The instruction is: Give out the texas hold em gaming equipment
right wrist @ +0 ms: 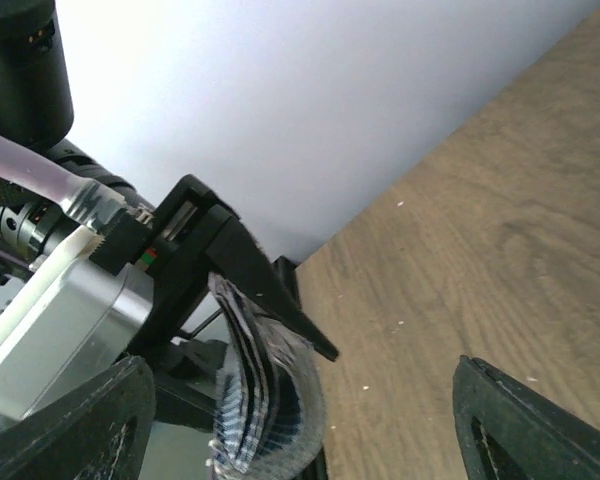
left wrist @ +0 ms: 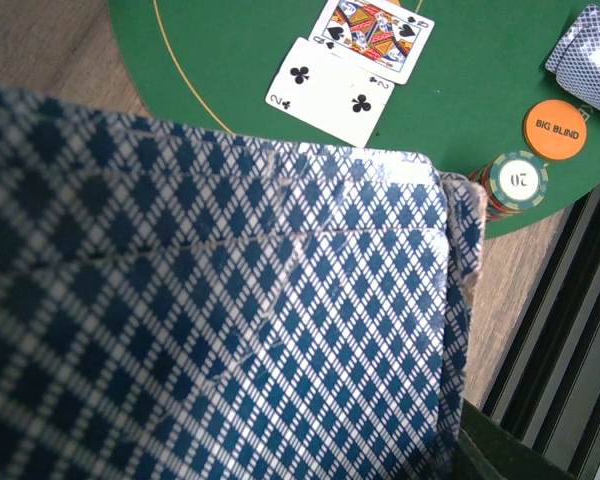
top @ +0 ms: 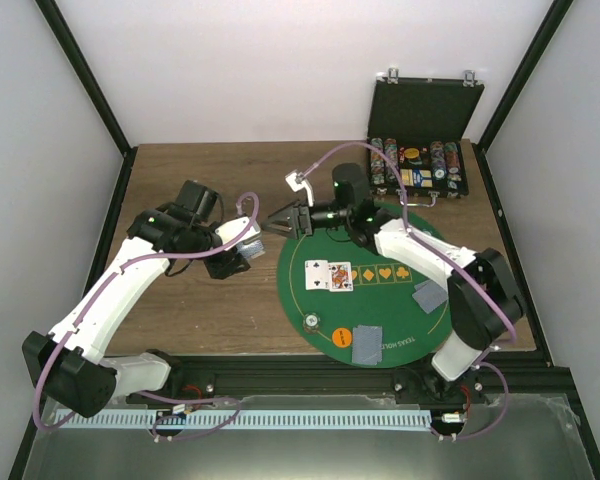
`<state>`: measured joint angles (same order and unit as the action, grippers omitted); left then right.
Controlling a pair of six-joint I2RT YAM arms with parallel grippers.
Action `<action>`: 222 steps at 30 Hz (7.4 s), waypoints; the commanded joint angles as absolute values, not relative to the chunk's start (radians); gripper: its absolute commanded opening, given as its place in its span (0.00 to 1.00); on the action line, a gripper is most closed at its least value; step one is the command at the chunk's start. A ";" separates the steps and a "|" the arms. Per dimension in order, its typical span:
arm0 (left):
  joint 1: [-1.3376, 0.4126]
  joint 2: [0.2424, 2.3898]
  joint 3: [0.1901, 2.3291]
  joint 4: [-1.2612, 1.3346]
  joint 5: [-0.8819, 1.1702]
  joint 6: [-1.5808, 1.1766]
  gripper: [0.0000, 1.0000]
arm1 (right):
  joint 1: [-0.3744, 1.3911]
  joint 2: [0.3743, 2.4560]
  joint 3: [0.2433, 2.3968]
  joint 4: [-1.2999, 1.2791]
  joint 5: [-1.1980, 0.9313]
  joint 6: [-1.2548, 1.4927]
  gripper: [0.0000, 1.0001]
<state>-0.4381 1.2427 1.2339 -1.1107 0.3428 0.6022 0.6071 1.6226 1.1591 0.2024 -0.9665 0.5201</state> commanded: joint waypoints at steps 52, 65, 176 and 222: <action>-0.434 1.235 1.244 -1.097 0.362 0.597 0.49 | 0.730 1.651 1.343 -0.091 -0.906 0.279 0.56; -0.434 1.232 1.252 -1.103 0.374 0.597 0.49 | 0.746 1.731 1.353 0.007 -0.863 0.322 0.70; -0.432 1.223 1.220 -1.080 0.342 0.591 0.49 | 0.609 1.210 0.500 -0.162 0.187 -1.128 0.01; -0.432 1.221 1.230 -1.096 0.353 0.605 0.50 | 0.571 1.132 0.679 -0.286 -0.055 -0.926 0.59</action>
<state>-0.4320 1.2385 1.2224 -1.0908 0.3267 0.5880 0.5774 1.2530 0.5861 -0.3012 0.0269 -1.0554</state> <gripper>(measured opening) 0.500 0.487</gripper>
